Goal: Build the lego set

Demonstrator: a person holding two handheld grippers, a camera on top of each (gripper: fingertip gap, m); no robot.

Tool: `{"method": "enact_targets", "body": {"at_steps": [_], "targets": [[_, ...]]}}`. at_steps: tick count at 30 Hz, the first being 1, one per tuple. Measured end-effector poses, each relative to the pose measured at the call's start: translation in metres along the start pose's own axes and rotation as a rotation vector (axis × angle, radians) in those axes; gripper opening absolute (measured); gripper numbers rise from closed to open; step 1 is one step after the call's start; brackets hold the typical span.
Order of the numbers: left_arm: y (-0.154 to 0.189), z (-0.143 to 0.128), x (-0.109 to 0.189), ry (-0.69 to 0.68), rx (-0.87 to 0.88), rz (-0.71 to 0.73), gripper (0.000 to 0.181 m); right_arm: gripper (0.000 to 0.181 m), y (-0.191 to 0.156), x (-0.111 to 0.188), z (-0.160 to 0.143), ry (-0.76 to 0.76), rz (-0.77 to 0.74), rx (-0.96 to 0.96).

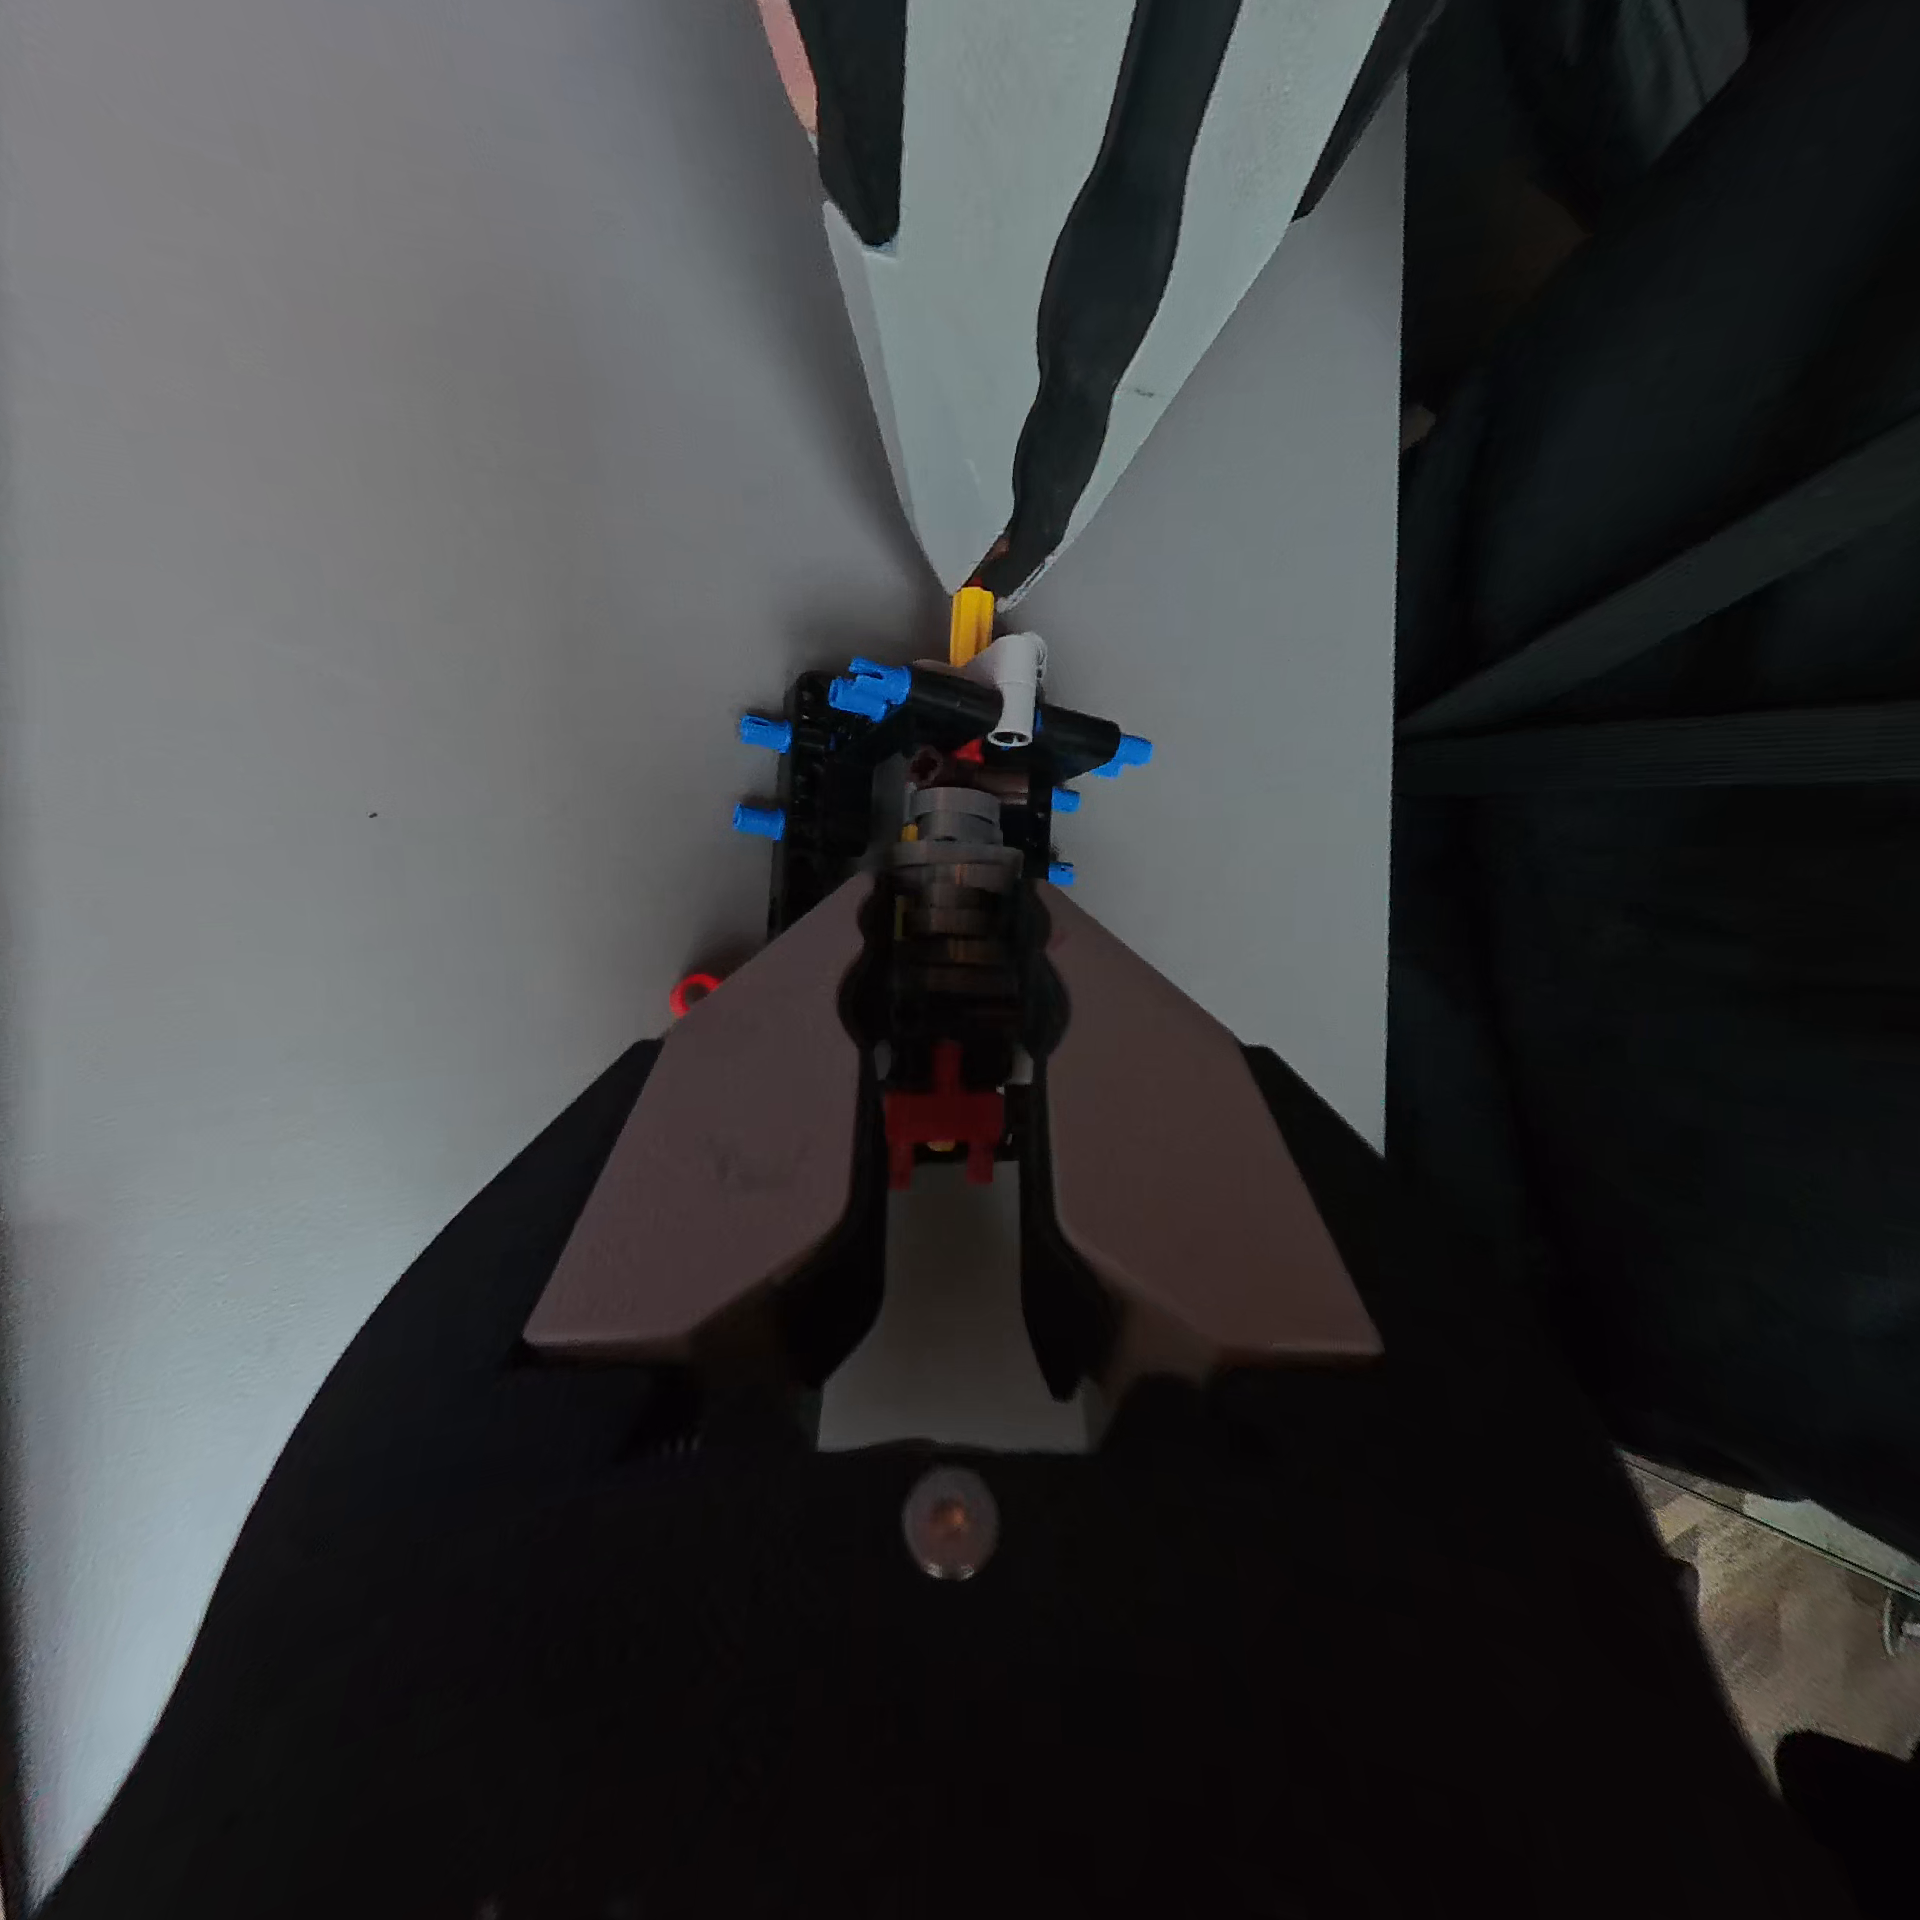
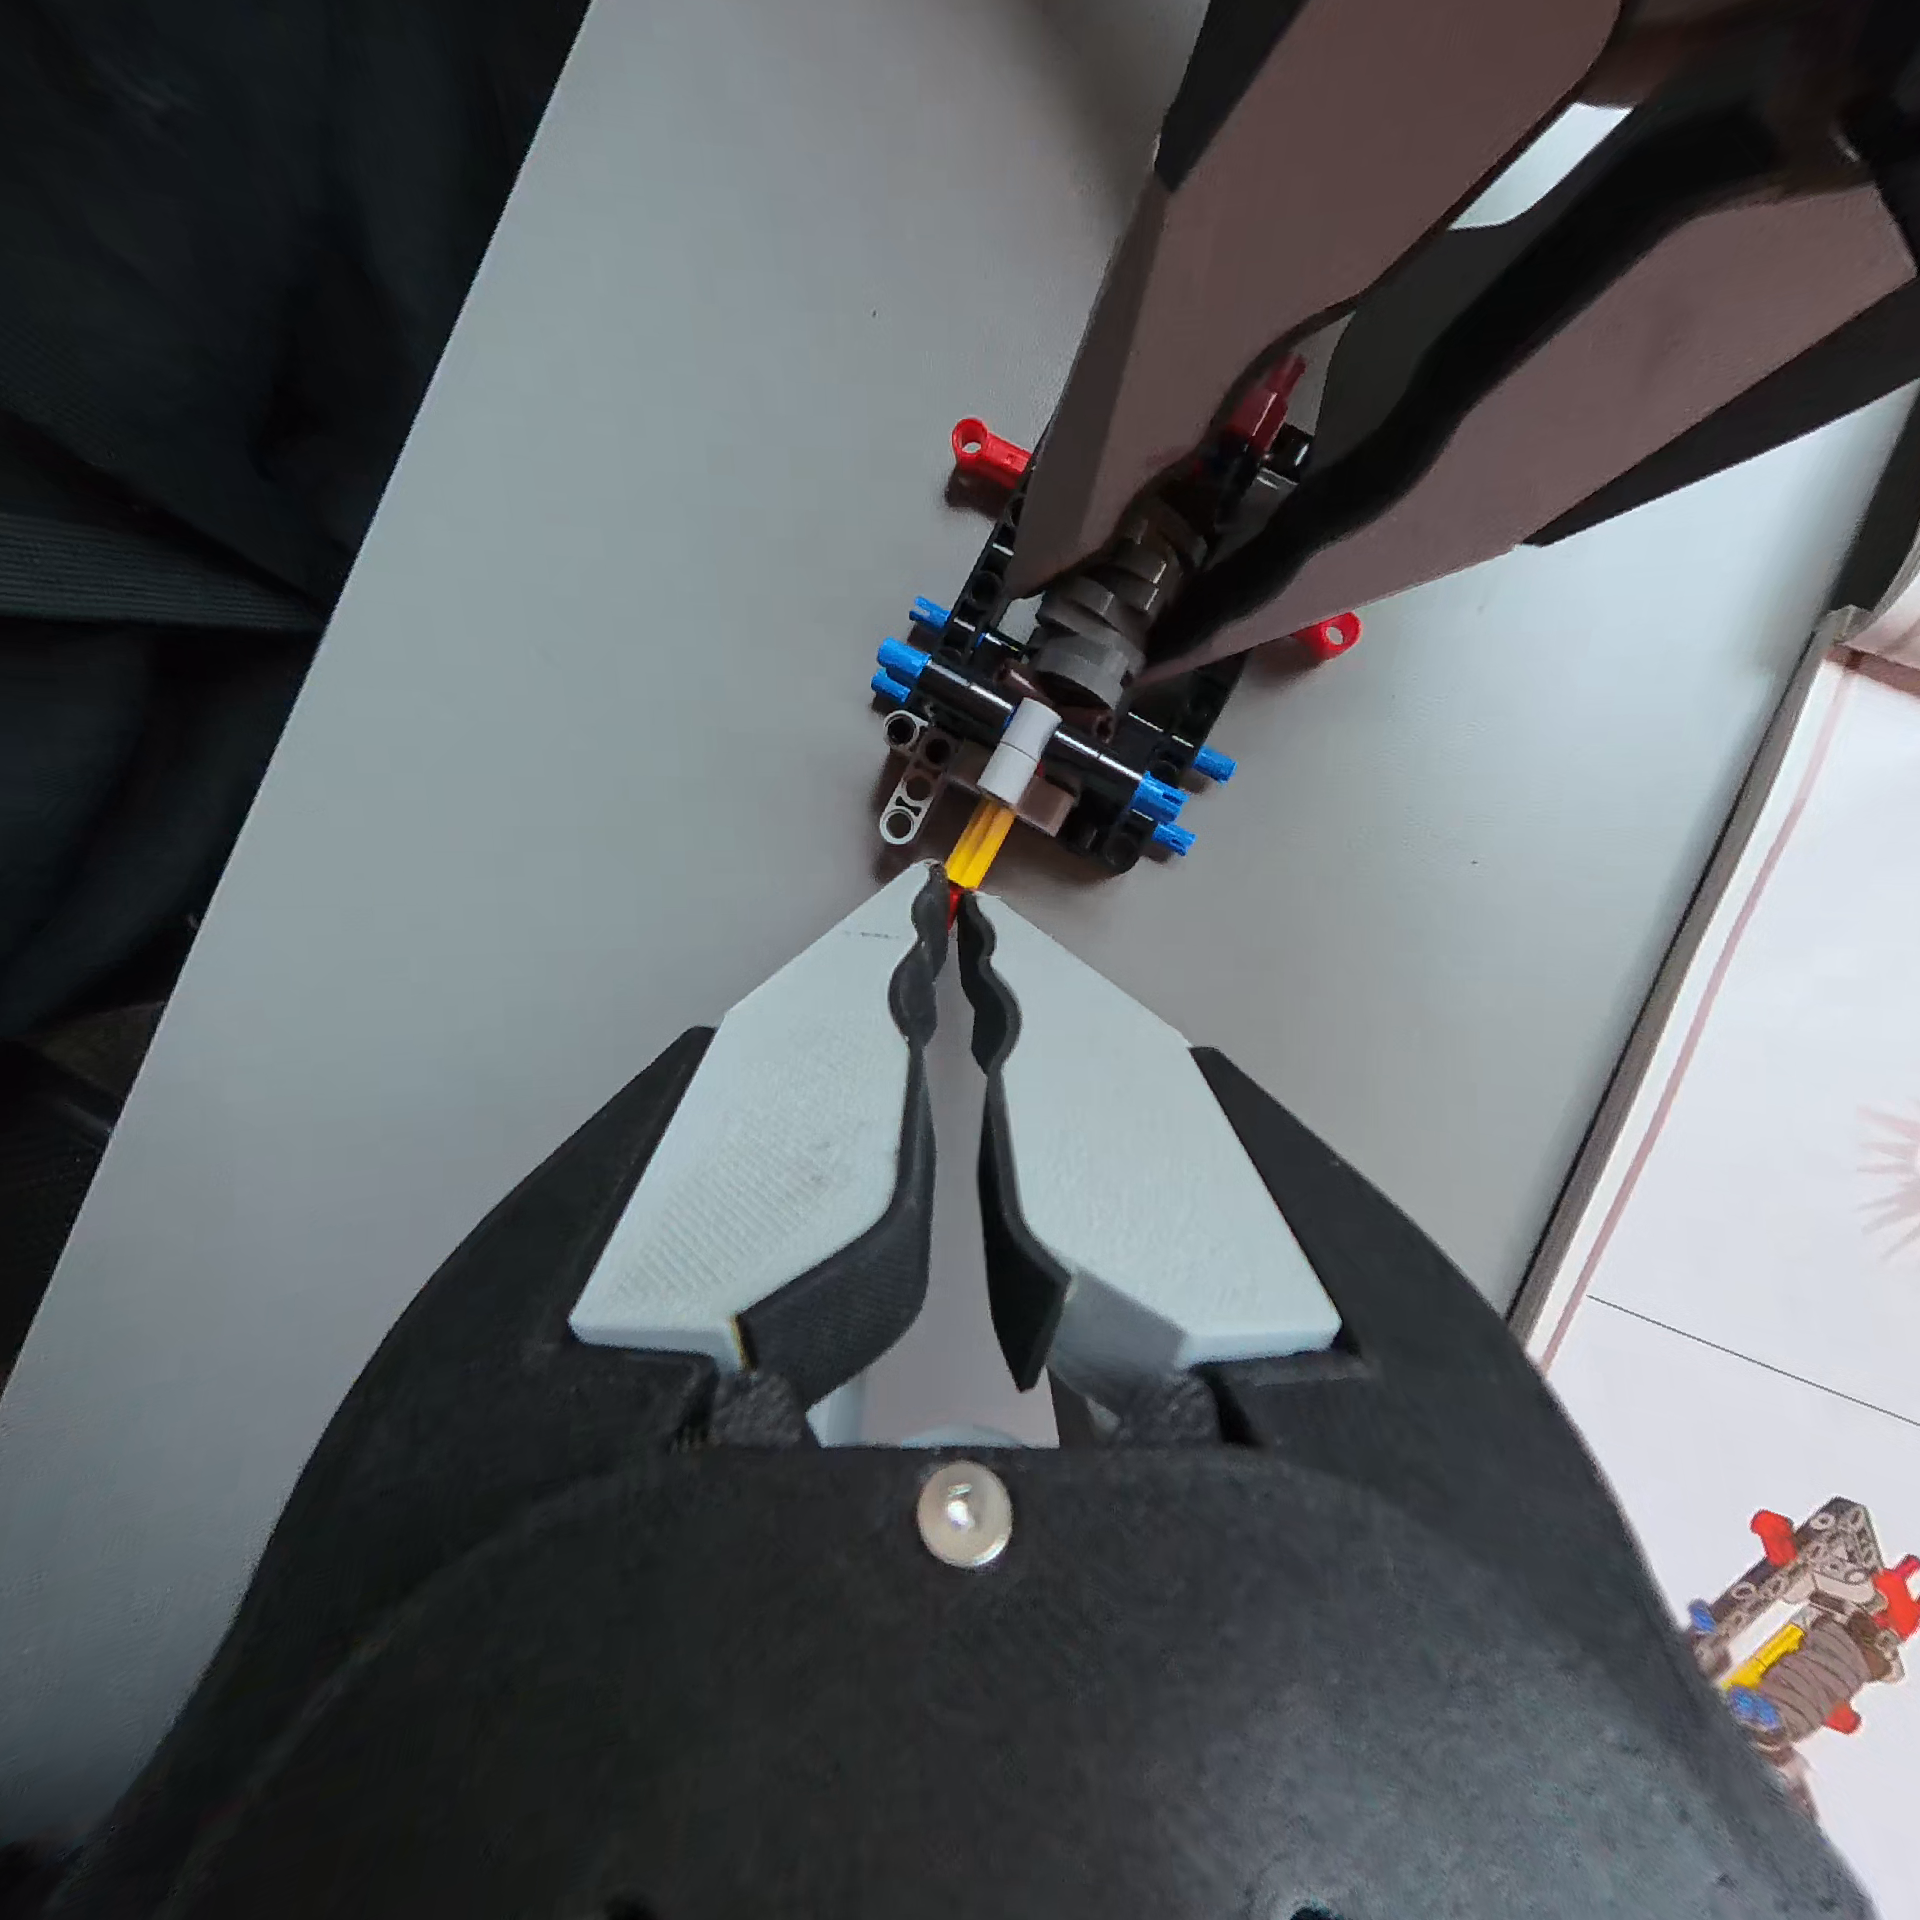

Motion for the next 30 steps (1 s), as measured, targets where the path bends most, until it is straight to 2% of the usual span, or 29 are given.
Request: {"method": "enact_targets", "body": {"at_steps": [3,6,7,10,11,16,20,22,25,30], "targets": [[0.001,0.0,0.0,-0.001,-0.003,0.013,0.021,0.0,-0.002,0.0,-0.001,0.001,-0.022,0.014],[0.003,0.0,0.0,0.0,-0.024,0.041,0.021,0.001,-0.005,0.002,-0.008,0.092,-0.054,-0.023],[0.003,0.001,-0.001,0.002,-0.032,0.048,0.021,0.005,-0.005,0.004,-0.01,0.117,-0.063,-0.052],[0.003,0.001,-0.001,0.016,-0.035,0.05,0.021,0.032,-0.011,0.011,-0.021,0.211,-0.04,-0.161],[0.003,0.001,-0.001,0.024,-0.035,0.048,0.021,0.034,-0.014,0.011,-0.025,0.242,-0.027,-0.209],[0.002,-0.001,-0.002,0.055,-0.018,0.042,0.021,0.009,-0.026,0.002,-0.033,0.351,-0.111,-0.366],[0.003,-0.001,-0.002,0.065,-0.008,0.046,0.021,0.013,-0.025,-0.001,-0.034,0.319,-0.191,-0.393],[0.003,-0.001,-0.002,0.069,-0.006,0.044,0.021,0.013,-0.025,-0.004,-0.035,0.308,-0.167,-0.399],[0.002,-0.001,-0.002,0.074,-0.003,0.04,0.021,0.001,-0.025,-0.008,-0.033,0.324,-0.151,-0.392],[0.002,-0.002,-0.002,0.074,-0.001,0.034,0.021,0.001,-0.025,-0.003,-0.032,0.352,-0.164,-0.398]]}}
Point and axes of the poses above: each gripper's, where its closed fingertips meet, x back along the fingers, z out of its top, y = z × x across the jaws, the point moved 8 cm from there along x, back along the fingers, and after that the axes turned 13 degrees about x, right-handed, at the moved point
